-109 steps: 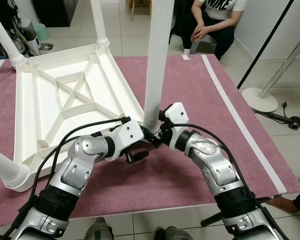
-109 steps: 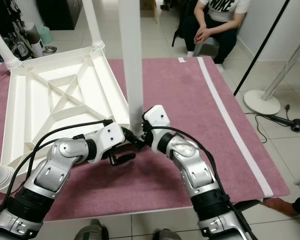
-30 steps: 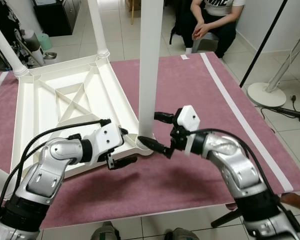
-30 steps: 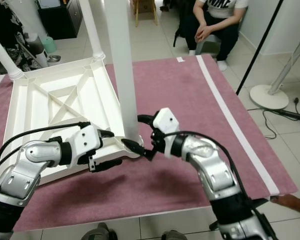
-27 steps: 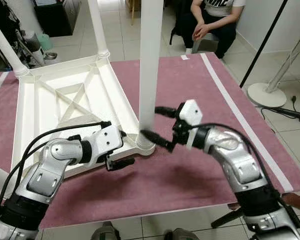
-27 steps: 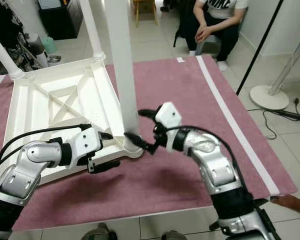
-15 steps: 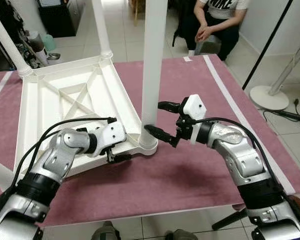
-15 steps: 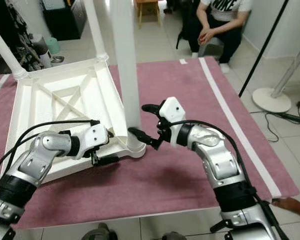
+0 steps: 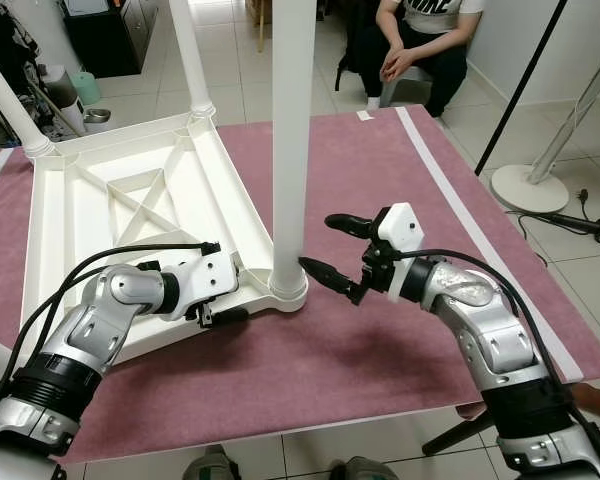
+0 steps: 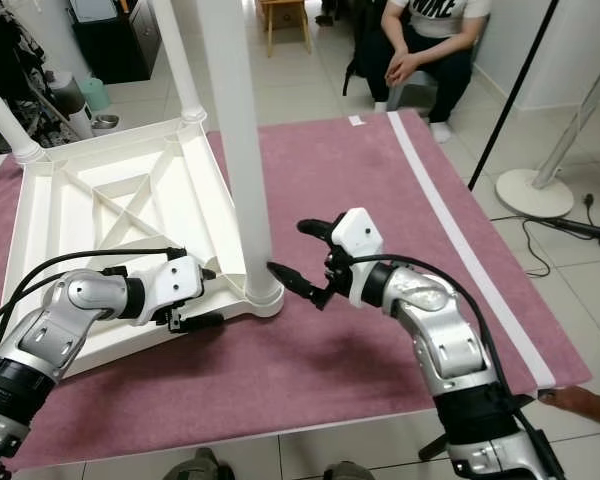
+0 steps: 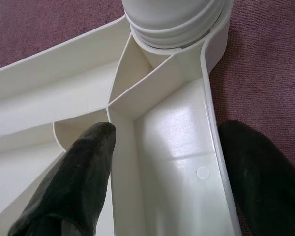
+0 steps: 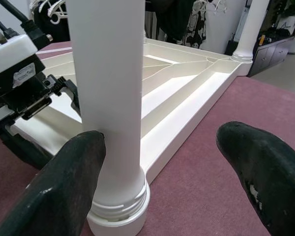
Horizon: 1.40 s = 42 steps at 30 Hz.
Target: Building children table
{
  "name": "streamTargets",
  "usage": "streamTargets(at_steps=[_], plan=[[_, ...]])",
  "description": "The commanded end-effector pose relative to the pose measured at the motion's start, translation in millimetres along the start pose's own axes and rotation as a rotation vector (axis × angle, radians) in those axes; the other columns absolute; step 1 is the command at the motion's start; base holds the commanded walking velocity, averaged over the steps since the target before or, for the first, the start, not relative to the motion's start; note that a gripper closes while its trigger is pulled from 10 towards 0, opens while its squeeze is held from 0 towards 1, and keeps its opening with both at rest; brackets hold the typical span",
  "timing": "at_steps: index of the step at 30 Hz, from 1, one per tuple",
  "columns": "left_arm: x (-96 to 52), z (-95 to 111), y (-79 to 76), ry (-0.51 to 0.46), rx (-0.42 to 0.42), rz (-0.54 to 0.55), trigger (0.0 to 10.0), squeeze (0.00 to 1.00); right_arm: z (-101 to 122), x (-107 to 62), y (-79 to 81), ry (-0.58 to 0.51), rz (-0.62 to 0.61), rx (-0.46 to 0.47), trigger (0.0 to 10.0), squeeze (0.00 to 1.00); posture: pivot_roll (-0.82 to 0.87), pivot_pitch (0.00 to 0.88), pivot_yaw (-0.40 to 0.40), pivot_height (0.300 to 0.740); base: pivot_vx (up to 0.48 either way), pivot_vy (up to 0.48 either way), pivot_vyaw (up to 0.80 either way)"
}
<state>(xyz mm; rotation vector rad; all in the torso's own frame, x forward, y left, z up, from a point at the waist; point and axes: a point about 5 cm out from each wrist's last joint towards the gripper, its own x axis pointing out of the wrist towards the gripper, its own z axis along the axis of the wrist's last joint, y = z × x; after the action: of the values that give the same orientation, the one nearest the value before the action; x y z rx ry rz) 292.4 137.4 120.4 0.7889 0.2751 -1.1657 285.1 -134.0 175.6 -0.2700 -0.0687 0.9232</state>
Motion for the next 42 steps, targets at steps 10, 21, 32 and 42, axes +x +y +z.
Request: streamTargets(at_steps=[10, 21, 32, 42], plan=[[-1.0, -13, -20.6, 0.035, -0.005, -0.055, 10.0, 0.00, 4, 7.2, -2.7, -0.012, 0.033, -0.022, 10.0, 0.00, 0.04, 0.000, 0.074, 0.740, 0.000, 0.000, 0.00], [-20.6, -6, -34.9, 0.010, 0.081, -0.202, 10.0, 0.00, 12, 13.8, 0.7, -0.009, 0.153, -0.083, 10.0, 0.00, 0.05, 0.000, 0.088, 0.740, 0.000, 0.000, 0.00], [-27.3, 6, -41.6, -0.032, 0.135, -0.241, 10.0, 0.00, 31, 33.0, 2.3, -0.027, 0.479, -0.051, 10.0, 0.00, 0.10, 0.000, 0.046, 0.740, 0.000, 0.000, 0.00], [-14.3, 18, -47.8, -0.063, 0.116, -0.187, 10.0, 0.00, 25, 27.5, 4.8, 0.099, 0.729, -0.096, 10.0, 0.00, 0.15, 0.000, -0.015, 0.740, 0.000, 0.000, 0.00]])
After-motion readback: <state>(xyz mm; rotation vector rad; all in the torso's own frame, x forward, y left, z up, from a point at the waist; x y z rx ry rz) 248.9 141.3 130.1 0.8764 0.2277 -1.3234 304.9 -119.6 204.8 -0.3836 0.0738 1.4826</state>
